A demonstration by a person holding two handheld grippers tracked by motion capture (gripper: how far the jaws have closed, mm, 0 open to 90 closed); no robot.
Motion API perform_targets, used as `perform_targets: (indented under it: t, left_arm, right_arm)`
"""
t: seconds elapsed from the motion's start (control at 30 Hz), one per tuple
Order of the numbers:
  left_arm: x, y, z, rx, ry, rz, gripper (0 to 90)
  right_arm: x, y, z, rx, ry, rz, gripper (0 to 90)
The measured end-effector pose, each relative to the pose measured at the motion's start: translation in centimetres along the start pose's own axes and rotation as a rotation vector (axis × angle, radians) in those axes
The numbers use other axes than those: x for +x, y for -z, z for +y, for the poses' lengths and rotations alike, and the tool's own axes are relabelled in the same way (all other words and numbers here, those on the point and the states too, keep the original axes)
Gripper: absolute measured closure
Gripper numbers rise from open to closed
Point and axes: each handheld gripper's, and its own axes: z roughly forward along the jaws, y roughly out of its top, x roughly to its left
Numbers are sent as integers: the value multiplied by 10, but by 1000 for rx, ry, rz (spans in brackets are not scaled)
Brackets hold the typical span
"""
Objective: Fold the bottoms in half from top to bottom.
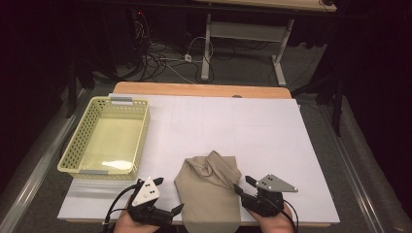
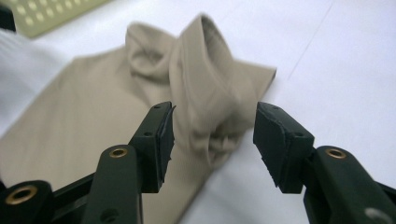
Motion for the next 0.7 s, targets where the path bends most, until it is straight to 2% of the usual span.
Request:
perform_targets:
  t: [0.1,0.17,0.27,0.4,0.53,0.7]
  left_arm:
    - [0,0,1,-8,2,-5,0]
    - [1,-2,-2,-2,21,-10,0]
    - [1,-5,-3,21,8,-1,0]
    - [2,-3,-4,14,9,-2,0]
    - [6,-1,-6,8,36,-3,0]
    - [7,-1,-7,8,40,-8,0]
  right_arm:
    - [0,-8,9,0,-6,-7,477]
    - [0,-13,13,-3,-10,0,473]
    - [-1,-20,15,-2,-5,10,470]
    - [-3,-32,20,15,-11,17,464]
    - [-6,-42,35,12,-22,23,463]
    - [-2,-51,53,10,-23,39,464]
